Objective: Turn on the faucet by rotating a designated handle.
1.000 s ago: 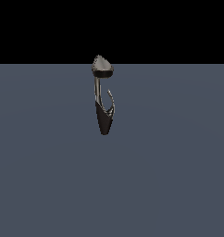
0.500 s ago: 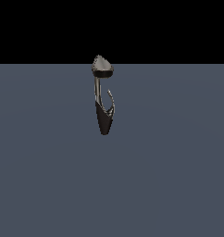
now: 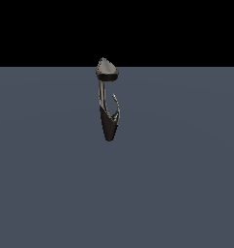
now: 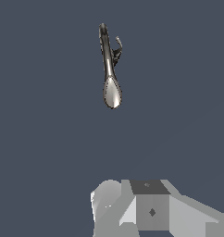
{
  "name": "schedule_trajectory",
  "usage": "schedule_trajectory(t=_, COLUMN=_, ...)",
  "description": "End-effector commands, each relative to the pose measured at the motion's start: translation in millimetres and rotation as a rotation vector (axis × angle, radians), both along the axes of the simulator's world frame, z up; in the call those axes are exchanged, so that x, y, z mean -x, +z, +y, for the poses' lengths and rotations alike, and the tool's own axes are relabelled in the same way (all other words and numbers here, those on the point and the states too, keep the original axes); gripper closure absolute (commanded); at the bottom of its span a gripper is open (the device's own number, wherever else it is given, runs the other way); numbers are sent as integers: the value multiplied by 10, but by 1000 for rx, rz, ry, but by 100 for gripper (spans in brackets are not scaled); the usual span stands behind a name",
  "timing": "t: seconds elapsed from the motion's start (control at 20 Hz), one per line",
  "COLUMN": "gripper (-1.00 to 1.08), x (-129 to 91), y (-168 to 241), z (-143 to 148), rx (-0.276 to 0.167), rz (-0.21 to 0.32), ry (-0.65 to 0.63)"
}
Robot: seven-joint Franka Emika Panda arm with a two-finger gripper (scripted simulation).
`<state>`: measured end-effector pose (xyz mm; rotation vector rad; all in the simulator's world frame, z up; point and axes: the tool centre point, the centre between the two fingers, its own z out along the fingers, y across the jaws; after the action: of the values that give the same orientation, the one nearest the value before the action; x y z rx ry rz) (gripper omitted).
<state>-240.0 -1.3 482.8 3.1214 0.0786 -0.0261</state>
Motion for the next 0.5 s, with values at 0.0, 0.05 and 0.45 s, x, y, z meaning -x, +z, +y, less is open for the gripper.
schedule_trajectory(t=0.0, gripper=108, x=-65, y=-15, z=18, rx=-14, rz=8, ry=-20)
schedule_trajectory(t=0.05, gripper=108, x=-98, y=-23, z=28, rx=-20, rz=11, ry=-30)
schedule_trajectory(t=0.45, gripper=108, x=-485, y=-138, z=122, rx=-97, rz=58, ry=-152)
